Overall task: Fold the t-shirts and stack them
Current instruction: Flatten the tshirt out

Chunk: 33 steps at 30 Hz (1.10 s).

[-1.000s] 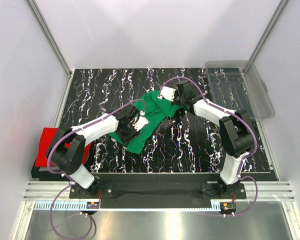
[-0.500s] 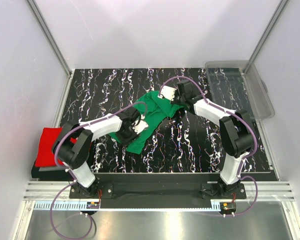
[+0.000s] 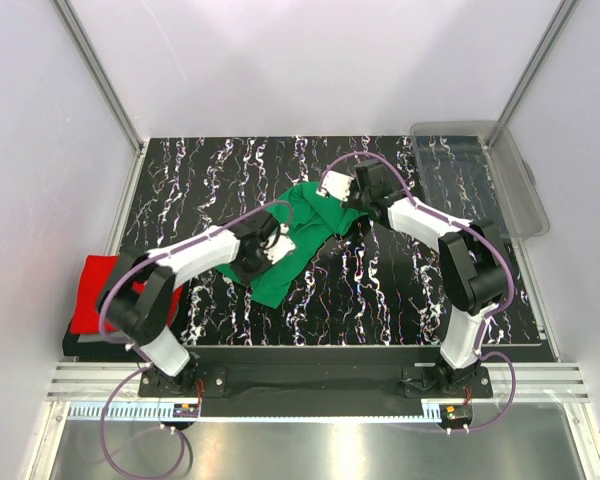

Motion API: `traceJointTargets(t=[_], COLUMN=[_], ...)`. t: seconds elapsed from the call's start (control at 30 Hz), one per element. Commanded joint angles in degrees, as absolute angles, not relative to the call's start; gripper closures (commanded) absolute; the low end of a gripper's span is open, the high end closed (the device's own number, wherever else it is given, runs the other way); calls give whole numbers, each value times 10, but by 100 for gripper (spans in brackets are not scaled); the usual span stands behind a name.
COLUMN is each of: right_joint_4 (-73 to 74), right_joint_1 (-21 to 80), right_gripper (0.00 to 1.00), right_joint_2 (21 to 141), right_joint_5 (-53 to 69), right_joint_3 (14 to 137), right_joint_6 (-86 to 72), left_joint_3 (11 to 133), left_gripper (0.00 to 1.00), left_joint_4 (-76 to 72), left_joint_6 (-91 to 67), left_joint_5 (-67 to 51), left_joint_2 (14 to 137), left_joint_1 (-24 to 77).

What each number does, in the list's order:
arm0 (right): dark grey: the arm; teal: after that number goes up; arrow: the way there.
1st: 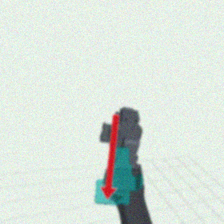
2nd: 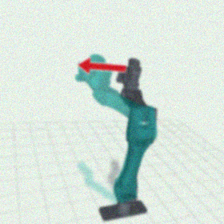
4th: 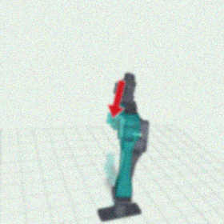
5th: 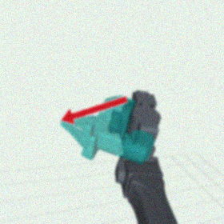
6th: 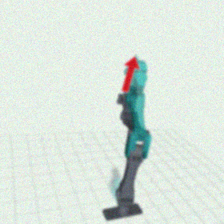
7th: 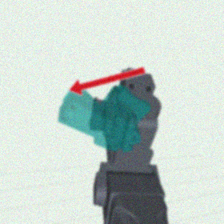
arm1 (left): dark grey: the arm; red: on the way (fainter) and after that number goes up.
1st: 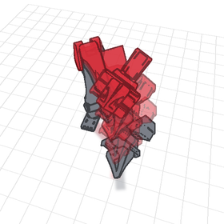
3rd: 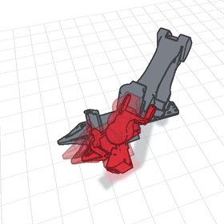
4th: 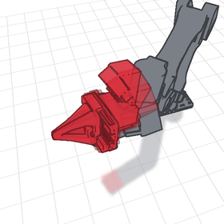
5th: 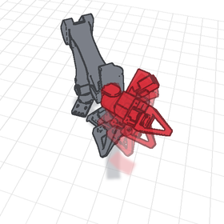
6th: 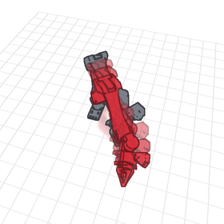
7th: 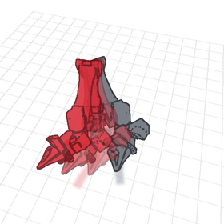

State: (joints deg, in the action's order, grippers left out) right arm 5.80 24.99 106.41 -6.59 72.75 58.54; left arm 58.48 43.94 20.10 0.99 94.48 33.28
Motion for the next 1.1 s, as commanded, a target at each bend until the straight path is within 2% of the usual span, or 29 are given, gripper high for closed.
traceJointTargets(t=[0.0,0.23,0.37,0.67,0.73,0.77,0.8,0.83,0.87,0.93,1.03,1.07], right_joint_4=[45,116,149,152,149,149,149,149,147,143,141,141], right_joint_1=[240,222,222,212,204,202,197,196,194,192,192,192], right_gripper=[100,100,100,100,100,100,100,100,100,100,100,100], right_joint_2=[1055,979,936,918,924,925,927,929,930,934,946,948], right_joint_5=[-83,-86,-75,-74,-72,-71,-70,-69,-65,-63,-62,-62], right_joint_3=[755,757,729,704,701,700,698,696,694,691,699,701], right_joint_6=[561,447,416,417,413,411,407,405,404,404,403,403], left_joint_3=[592,623,618,599,600,601,601,601,600,599,603,606], left_gripper=[100,100,96,90,97,97,94,84,83,90,89,100], left_joint_4=[470,518,519,526,527,529,530,530,530,529,521,519], left_joint_6=[241,338,388,371,360,358,355,352,349,341,330,327], left_joint_5=[73,102,126,60,49,40,36,27,25,4,-30,-33], left_joint_2=[827,726,701,738,755,768,774,781,794,809,845,863], left_joint_1=[329,243,225,200,198,197,198,198,197,193,192,191])
